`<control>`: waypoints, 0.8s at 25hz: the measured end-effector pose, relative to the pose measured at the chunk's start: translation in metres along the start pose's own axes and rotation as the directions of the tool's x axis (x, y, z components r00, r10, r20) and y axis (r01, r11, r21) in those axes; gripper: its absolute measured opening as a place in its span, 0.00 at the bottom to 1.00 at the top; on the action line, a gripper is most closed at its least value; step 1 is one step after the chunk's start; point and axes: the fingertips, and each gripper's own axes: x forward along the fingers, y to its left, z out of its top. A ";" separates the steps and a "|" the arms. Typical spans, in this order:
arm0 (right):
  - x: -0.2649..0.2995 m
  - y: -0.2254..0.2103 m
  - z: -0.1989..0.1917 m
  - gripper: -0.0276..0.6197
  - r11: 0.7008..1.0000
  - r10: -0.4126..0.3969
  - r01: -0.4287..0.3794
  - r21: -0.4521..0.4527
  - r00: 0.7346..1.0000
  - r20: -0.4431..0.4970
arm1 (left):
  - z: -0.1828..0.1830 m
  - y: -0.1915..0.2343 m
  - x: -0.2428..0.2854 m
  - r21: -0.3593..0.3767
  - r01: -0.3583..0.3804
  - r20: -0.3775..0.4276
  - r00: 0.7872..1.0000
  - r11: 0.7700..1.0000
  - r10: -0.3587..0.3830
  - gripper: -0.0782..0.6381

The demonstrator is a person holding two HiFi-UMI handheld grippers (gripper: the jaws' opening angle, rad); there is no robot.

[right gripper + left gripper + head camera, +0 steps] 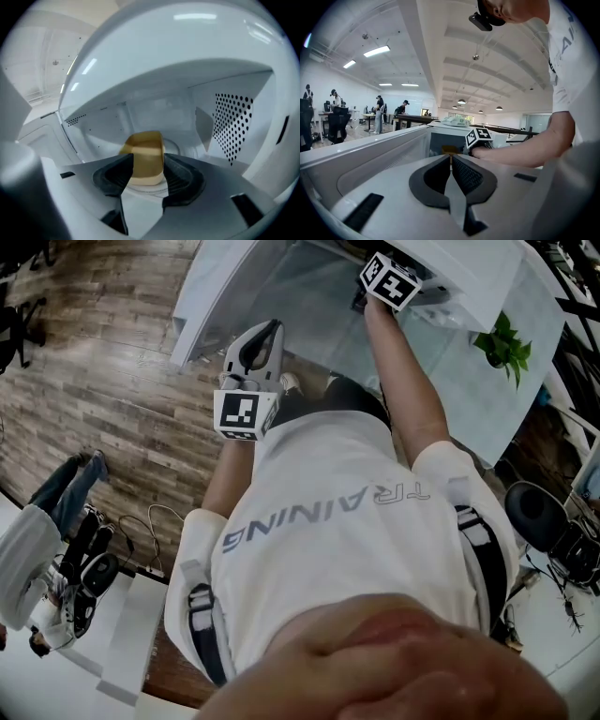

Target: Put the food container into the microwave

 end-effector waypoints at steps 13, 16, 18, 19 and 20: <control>-0.065 0.031 -0.004 0.33 0.991 0.087 -0.084 -0.099 0.996 0.026 | 0.003 -0.009 -0.016 0.003 0.045 0.024 0.999 0.999 -0.045 0.17; -0.091 0.034 -0.002 0.27 0.987 0.113 -0.107 -0.120 0.992 0.047 | 0.008 -0.014 -0.020 0.002 0.067 0.039 0.997 0.998 -0.067 0.17; -0.107 0.033 -0.001 0.24 0.983 0.133 -0.123 -0.135 0.989 0.064 | 0.012 -0.020 -0.021 0.003 0.082 0.051 0.995 0.997 -0.082 0.17; -0.116 0.033 0.000 0.23 0.981 0.143 -0.131 -0.145 0.987 0.073 | 0.014 -0.023 -0.021 0.004 0.091 0.055 0.994 0.996 -0.091 0.17; -0.125 0.031 0.002 0.22 0.979 0.150 -0.136 -0.155 0.985 0.084 | 0.015 -0.028 -0.021 0.007 0.101 0.058 0.993 0.995 -0.101 0.17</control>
